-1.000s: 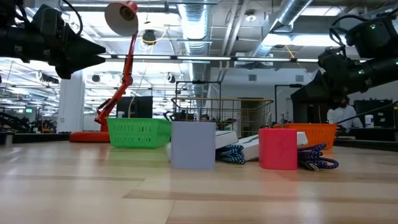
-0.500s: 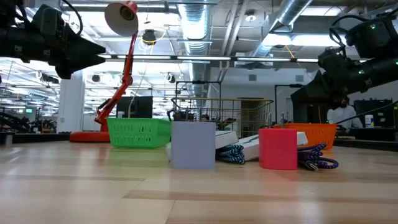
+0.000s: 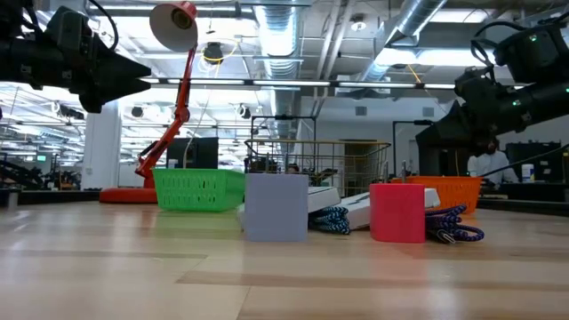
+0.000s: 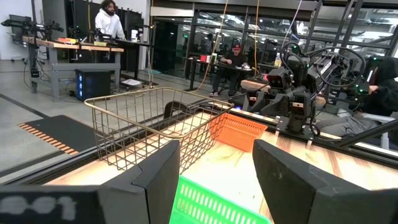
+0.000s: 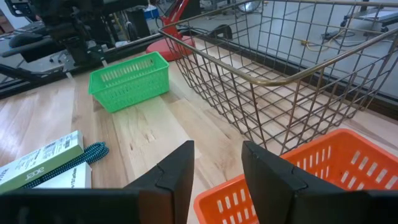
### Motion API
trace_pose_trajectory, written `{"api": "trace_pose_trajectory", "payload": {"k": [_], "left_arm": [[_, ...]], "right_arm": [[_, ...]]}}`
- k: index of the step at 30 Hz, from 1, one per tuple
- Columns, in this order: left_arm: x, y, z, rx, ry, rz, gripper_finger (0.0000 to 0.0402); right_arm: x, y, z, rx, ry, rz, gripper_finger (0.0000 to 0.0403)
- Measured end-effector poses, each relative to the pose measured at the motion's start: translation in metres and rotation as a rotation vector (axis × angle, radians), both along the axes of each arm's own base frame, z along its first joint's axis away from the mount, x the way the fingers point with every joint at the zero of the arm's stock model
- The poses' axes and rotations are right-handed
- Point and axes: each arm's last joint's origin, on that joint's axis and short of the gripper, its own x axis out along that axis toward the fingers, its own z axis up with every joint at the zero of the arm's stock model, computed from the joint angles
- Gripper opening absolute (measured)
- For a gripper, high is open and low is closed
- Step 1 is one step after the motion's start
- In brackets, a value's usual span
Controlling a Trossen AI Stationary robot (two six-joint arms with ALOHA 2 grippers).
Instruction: Pick and place items into bin
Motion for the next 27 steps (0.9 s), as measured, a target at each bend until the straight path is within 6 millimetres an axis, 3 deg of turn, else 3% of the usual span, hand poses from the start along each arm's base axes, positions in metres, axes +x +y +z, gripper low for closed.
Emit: {"api": "trace_pose_trajectory", "payload": {"k": [18, 23, 27], "left_arm": [[0.0, 0.0, 0.0, 0.0, 0.0, 0.0, 0.0192], [0.0, 0.0, 0.0, 0.0, 0.0, 0.0, 0.0192], [0.0, 0.0, 0.0, 0.0, -0.001, 0.0, 0.0192]], "right_arm": [[0.0, 0.001, 0.0, 0.004, -0.003, 0.01, 0.0129], [0.004, 0.004, 0.008, 0.191, -0.115, -0.008, 0.0128], [0.01, 0.007, 0.03, 0.396, -0.362, 0.014, 0.0129]]}}
